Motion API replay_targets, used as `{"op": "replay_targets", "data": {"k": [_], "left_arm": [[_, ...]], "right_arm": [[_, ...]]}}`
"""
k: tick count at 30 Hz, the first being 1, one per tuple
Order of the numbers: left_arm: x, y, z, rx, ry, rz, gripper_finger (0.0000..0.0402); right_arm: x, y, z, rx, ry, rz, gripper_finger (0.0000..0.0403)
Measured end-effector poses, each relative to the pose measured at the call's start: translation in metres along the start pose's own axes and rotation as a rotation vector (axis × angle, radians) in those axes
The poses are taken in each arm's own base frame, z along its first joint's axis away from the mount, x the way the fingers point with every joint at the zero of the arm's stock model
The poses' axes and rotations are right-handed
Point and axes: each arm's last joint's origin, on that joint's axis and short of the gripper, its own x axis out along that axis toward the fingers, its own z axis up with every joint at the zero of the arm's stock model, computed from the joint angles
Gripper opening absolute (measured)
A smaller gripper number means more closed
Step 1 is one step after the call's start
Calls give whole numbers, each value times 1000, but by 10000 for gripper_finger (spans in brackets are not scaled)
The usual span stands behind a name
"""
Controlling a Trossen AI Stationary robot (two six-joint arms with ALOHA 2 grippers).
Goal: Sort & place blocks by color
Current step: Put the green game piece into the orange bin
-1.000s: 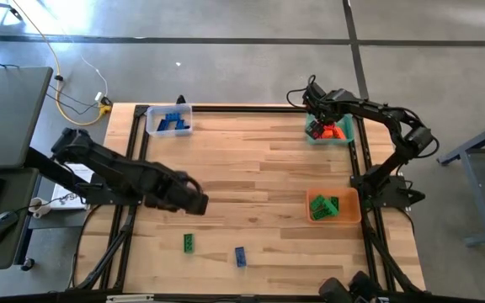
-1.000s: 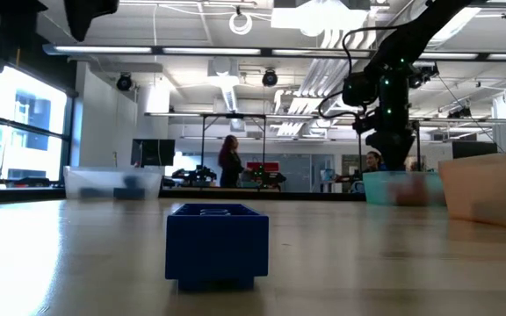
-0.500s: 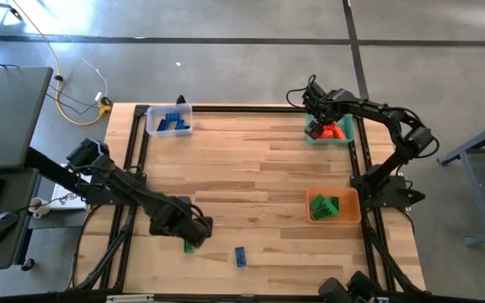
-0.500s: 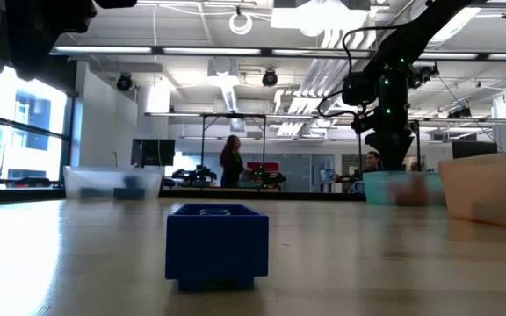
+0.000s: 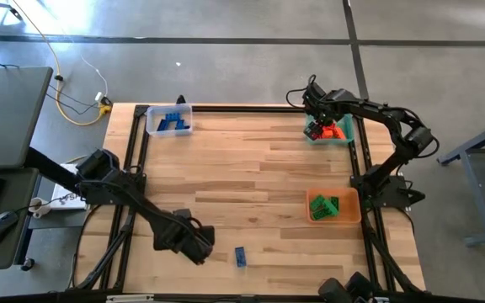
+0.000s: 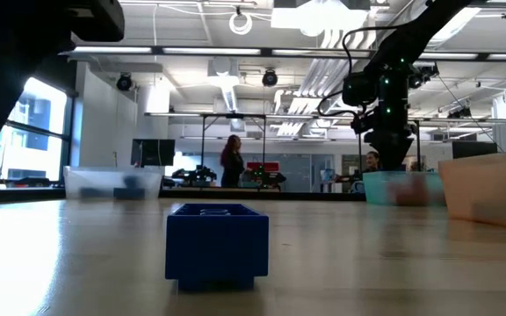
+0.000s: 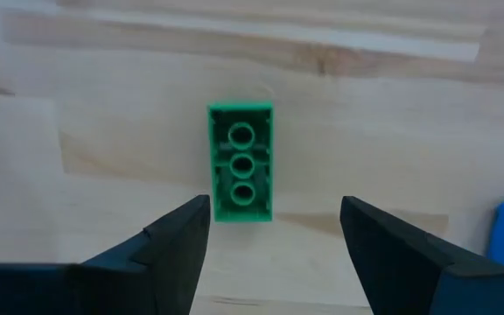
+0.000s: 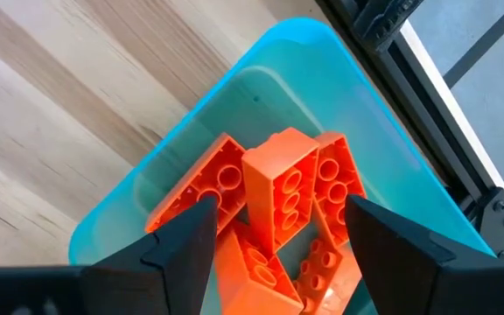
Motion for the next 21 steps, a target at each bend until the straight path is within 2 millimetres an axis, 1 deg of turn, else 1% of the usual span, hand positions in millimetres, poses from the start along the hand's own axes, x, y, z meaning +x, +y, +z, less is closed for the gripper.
{"op": "replay_targets", "data": {"k": [10,21], "left_arm": [[26,-4,-7,-2,-37,53,243],[28,-1,-5,-3,-59,105,243]], "right_arm": [[0,1,0,4,-2,19,238],[0,1,-1,3,2,38,238]]}}
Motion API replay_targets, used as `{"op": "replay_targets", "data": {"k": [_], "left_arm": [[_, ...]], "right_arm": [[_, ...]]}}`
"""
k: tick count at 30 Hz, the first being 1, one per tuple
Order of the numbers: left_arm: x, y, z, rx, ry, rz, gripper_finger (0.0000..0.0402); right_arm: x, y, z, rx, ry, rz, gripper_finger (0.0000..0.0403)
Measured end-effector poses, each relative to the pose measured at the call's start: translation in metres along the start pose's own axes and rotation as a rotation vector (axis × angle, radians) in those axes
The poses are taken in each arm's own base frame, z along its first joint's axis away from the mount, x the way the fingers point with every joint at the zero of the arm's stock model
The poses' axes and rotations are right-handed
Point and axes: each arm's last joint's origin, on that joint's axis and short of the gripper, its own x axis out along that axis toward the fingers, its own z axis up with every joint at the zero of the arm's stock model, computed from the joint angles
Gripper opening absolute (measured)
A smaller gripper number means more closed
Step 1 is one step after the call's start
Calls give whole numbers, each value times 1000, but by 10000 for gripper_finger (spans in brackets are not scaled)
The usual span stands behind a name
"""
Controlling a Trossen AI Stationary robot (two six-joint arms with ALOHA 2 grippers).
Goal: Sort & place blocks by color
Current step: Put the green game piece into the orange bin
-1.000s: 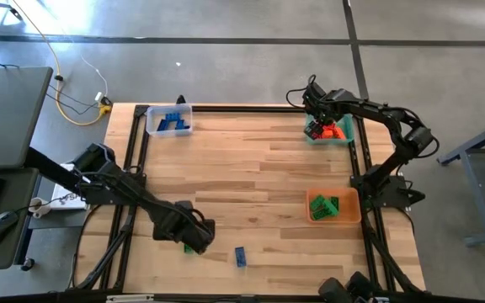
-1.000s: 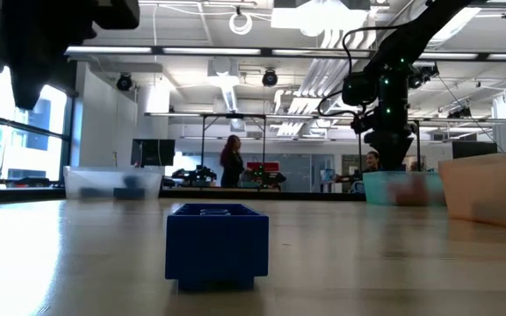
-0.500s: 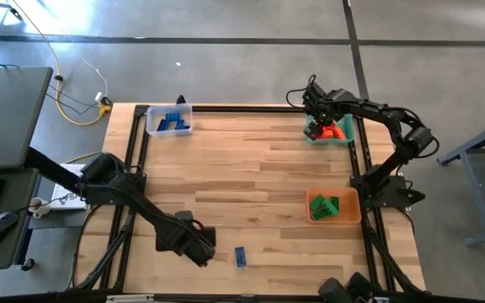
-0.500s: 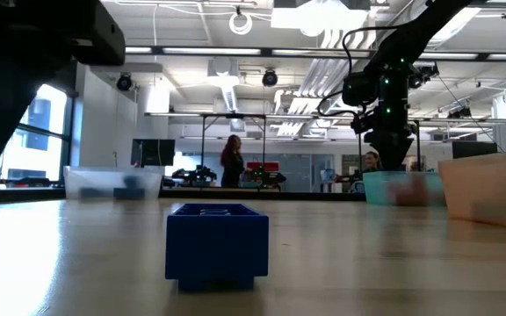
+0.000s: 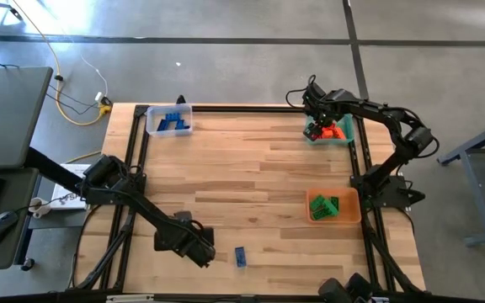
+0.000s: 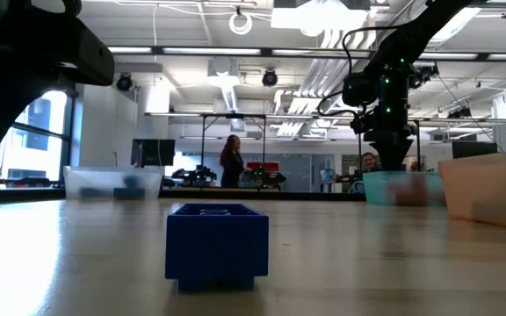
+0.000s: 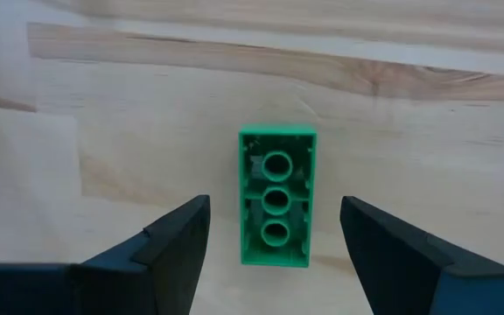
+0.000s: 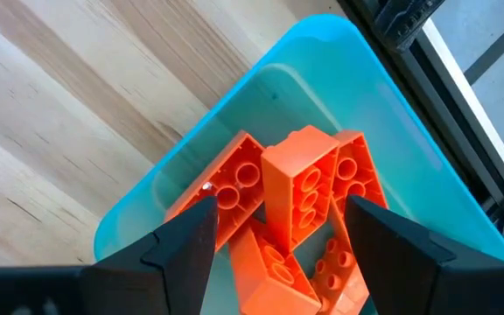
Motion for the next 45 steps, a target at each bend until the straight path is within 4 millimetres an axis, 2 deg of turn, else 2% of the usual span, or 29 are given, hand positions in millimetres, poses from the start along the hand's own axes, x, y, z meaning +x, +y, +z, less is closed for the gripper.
{"op": "replay_targets", "data": {"k": [3,10,17,20,26,33,38,45], "left_arm": [[4,-1,-1,0,19,-15,243],[28,-1,-2,-4,111,-59,243],[34,3,-2,3,139,-35,238],[35,4,-2,27,140,-30,210],[34,4,-2,155,135,-42,102],[31,3,1,297,115,-66,101],[16,1,19,398,67,-88,101],[-12,-8,67,541,-9,-111,101]], "right_arm": [[0,0,0,0,0,0,238],[0,0,0,0,0,0,238],[0,0,0,0,0,0,238],[0,0,0,0,0,4,238],[0,2,-1,25,2,67,238],[-1,6,-2,81,8,197,238],[-11,10,-3,128,-22,332,238],[-37,19,-8,172,-105,378,238]]}}
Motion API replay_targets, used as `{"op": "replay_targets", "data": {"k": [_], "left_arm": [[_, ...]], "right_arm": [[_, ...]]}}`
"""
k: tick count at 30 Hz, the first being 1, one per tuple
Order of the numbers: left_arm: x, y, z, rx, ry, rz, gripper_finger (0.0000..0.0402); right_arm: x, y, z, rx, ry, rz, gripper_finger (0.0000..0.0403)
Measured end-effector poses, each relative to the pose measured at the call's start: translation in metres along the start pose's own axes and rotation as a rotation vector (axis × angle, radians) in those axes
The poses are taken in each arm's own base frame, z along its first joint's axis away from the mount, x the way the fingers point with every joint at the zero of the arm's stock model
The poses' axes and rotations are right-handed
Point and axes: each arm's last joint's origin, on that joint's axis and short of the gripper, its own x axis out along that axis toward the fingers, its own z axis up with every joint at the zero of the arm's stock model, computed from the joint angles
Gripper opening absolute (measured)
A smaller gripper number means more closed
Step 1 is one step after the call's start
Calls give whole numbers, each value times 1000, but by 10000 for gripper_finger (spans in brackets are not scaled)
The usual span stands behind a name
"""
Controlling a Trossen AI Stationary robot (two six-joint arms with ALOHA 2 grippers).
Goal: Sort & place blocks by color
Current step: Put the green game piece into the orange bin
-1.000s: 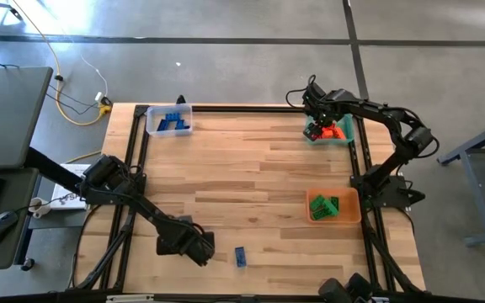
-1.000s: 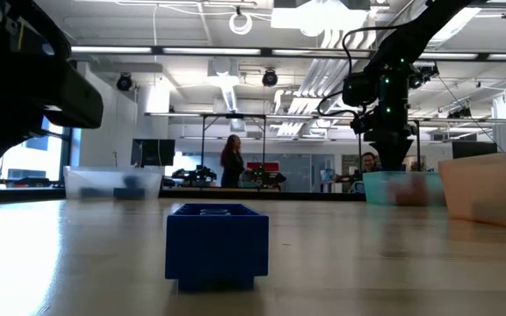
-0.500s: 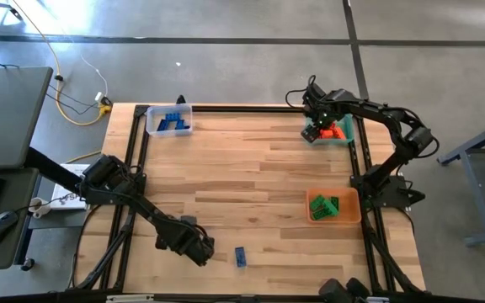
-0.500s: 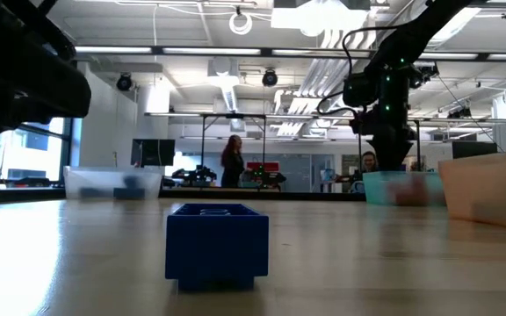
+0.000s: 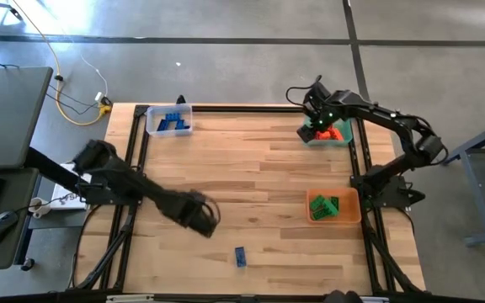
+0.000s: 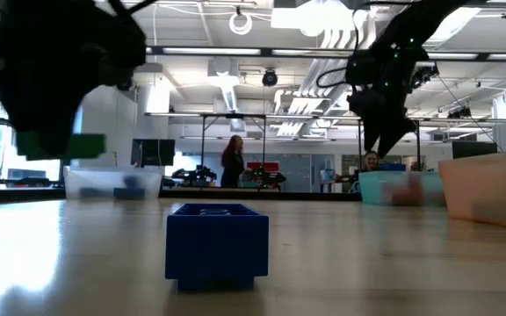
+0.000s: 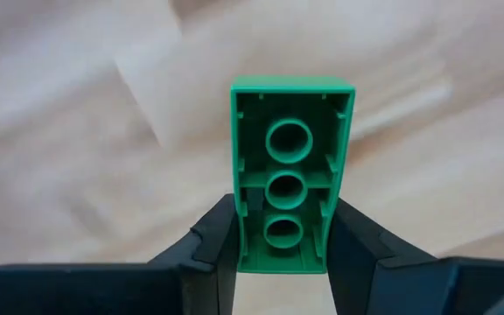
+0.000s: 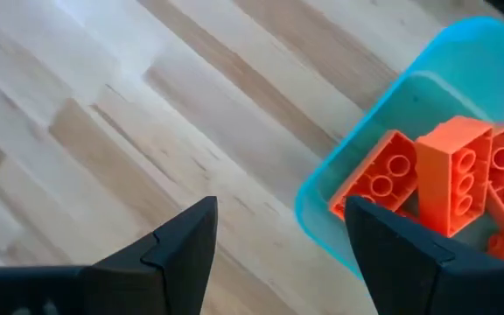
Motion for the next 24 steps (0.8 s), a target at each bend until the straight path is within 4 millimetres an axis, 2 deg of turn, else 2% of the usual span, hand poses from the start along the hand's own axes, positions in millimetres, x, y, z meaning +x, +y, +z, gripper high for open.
{"op": "replay_targets", "data": {"k": [13,20,24], "left_arm": [[-48,33,97,261,-191,-150,101],[-65,50,132,388,-256,-245,101],[-70,54,148,475,-284,-324,101]], "right_arm": [[-45,45,-6,61,-263,189,238],[-57,72,-2,73,-364,386,238],[-60,89,-1,1,-409,481,238]]}}
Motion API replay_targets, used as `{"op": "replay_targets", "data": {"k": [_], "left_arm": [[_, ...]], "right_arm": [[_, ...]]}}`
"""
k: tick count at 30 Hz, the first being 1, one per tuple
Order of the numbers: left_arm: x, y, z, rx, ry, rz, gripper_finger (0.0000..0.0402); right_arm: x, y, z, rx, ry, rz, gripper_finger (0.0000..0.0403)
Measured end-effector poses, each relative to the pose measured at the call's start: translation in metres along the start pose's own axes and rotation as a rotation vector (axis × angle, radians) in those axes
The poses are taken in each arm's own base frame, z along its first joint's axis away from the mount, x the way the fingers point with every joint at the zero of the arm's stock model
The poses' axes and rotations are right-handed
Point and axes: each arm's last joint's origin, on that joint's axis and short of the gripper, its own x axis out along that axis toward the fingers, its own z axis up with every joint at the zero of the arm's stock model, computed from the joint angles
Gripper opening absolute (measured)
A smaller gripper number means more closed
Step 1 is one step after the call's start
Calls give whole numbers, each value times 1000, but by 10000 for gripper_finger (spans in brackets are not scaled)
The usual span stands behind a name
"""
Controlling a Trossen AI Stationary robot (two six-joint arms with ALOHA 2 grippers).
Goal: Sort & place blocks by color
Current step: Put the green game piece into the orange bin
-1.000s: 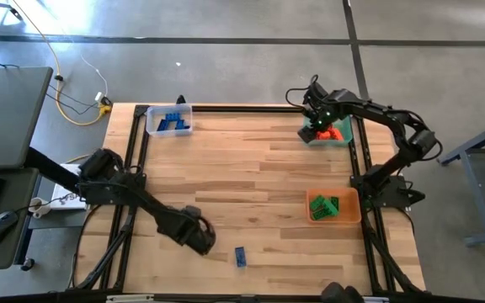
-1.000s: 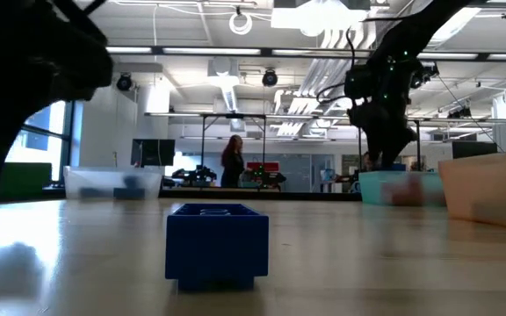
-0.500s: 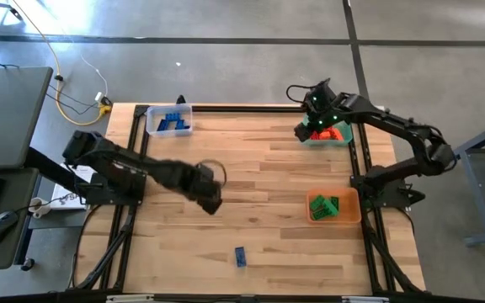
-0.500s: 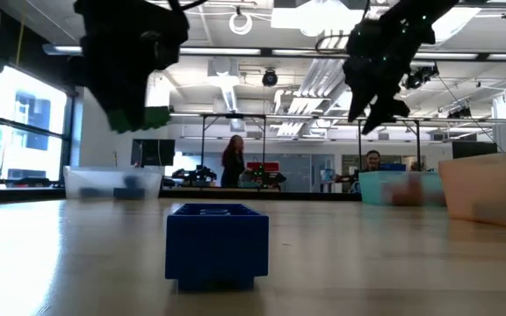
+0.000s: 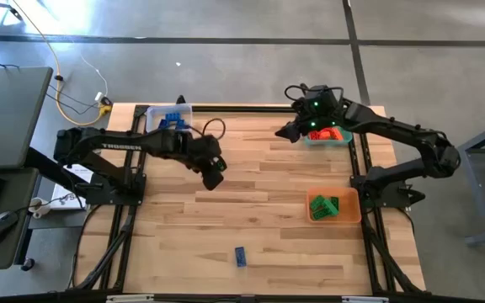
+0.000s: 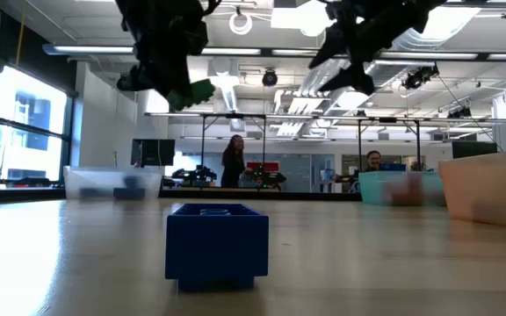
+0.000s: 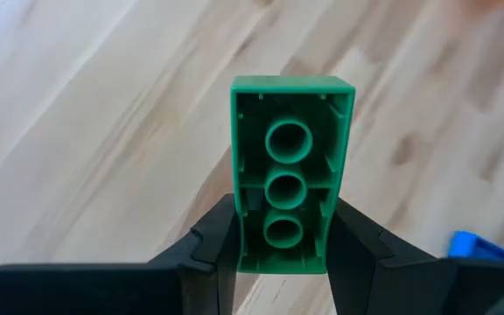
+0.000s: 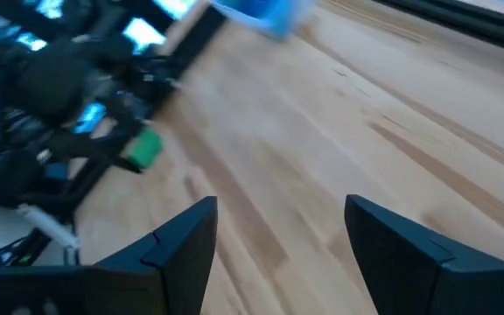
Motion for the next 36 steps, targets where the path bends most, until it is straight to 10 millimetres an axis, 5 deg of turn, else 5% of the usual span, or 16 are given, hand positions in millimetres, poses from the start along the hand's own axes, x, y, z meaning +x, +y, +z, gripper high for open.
{"op": "replay_targets", "data": {"k": [21,30,36], "left_arm": [[-11,33,52,287,-228,-494,101],[-21,30,67,335,-366,-666,101],[-26,27,74,353,-452,-686,101]], "right_arm": [[5,88,1,-269,-387,335,249],[-1,105,6,-253,-594,341,271],[17,114,-2,-256,-575,377,271]]}}
